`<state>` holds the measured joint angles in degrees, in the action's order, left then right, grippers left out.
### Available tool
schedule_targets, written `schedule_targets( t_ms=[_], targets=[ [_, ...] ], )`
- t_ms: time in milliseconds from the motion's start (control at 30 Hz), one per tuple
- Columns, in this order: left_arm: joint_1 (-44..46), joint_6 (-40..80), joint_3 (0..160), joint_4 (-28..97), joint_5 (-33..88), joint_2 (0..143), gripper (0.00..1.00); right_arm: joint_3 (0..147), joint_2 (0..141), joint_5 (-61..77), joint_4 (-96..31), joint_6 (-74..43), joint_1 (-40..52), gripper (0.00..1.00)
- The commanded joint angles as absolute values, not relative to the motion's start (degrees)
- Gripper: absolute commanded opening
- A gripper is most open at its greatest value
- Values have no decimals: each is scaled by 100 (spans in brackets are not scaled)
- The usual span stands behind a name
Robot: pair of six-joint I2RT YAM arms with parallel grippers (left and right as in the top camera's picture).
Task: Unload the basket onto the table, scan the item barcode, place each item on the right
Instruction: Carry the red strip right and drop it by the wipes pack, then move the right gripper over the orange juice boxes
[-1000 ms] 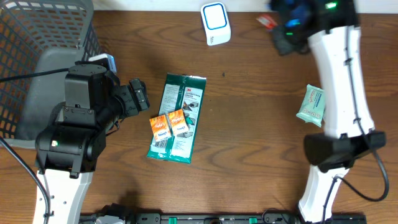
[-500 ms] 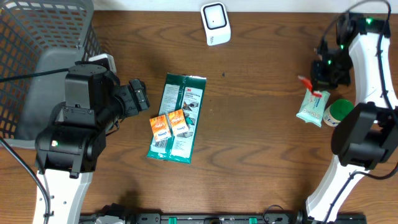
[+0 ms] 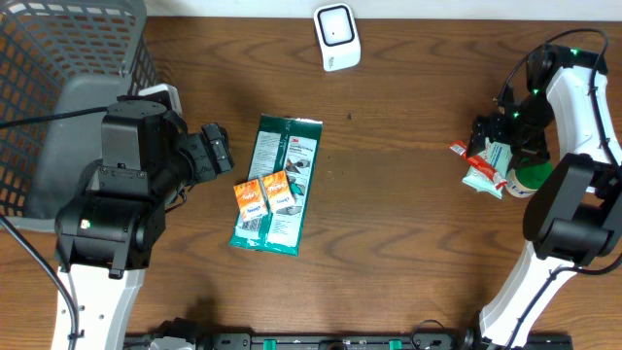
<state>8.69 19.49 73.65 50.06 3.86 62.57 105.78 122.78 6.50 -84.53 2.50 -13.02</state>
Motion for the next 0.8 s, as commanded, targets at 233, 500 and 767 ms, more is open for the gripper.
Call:
schedule_targets(
  t_ms=[233, 500, 767],
  targets=[
    [854, 1935, 7437, 5006, 294, 6248, 90, 12300, 12289, 1839, -9271, 556, -1118, 71],
    [854, 1935, 7437, 5009, 294, 6248, 91, 13023, 12278, 3203, -9682, 2034, -362, 1],
    [854, 1935, 7437, 5006, 294, 6248, 90, 13021, 12280, 3201, -9164, 2036, 650, 38]
  ],
)
